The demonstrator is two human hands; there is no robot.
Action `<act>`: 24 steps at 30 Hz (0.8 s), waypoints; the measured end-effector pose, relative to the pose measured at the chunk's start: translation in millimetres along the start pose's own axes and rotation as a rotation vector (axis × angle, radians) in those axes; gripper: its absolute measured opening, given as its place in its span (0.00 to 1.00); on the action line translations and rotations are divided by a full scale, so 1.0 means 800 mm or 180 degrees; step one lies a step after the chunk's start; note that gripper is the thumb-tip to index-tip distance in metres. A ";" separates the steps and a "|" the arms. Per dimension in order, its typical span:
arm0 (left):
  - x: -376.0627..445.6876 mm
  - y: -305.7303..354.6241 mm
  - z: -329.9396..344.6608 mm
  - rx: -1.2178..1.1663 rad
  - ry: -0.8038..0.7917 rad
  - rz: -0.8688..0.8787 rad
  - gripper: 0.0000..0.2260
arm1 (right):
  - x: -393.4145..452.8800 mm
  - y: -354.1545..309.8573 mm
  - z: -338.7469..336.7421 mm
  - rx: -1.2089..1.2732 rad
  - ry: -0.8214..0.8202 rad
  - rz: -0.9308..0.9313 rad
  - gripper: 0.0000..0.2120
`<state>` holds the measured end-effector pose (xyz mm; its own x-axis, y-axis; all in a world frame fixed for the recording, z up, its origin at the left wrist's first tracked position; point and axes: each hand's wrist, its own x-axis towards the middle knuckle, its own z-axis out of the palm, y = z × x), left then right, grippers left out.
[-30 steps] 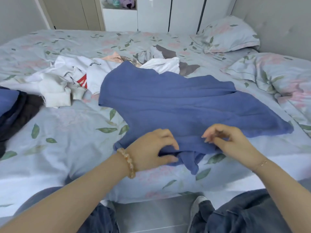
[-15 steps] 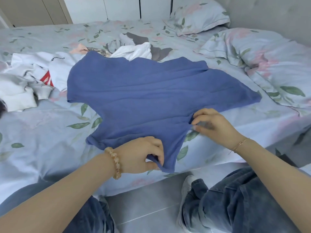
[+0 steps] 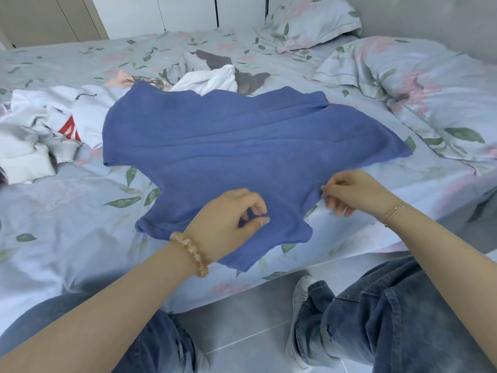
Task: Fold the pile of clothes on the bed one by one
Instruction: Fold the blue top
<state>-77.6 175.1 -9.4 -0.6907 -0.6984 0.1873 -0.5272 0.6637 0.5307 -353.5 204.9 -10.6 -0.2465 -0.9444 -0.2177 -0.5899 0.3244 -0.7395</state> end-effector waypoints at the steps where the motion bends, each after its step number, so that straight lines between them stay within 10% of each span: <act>1: 0.006 -0.003 0.005 0.0448 0.0053 0.0007 0.09 | 0.004 0.003 -0.008 0.0147 0.0201 0.0162 0.10; 12: 0.058 0.005 0.024 0.0317 -0.1577 -0.0105 0.09 | 0.061 0.047 -0.093 0.3624 0.0513 0.1376 0.18; 18: 0.088 0.037 0.043 0.0234 -0.0486 -0.0173 0.16 | 0.099 0.060 -0.097 0.4511 0.1298 0.1136 0.18; 24: 0.111 0.052 0.089 0.1402 -0.0869 -0.0323 0.21 | 0.120 0.070 -0.109 0.4348 0.1682 0.0971 0.05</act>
<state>-195.9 159.9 -29.6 -0.6983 -0.7087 -0.1004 -0.7155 0.6871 0.1263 -477.5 137.0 -17.3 -0.6430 -0.6265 -0.4405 0.6158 -0.0809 -0.7837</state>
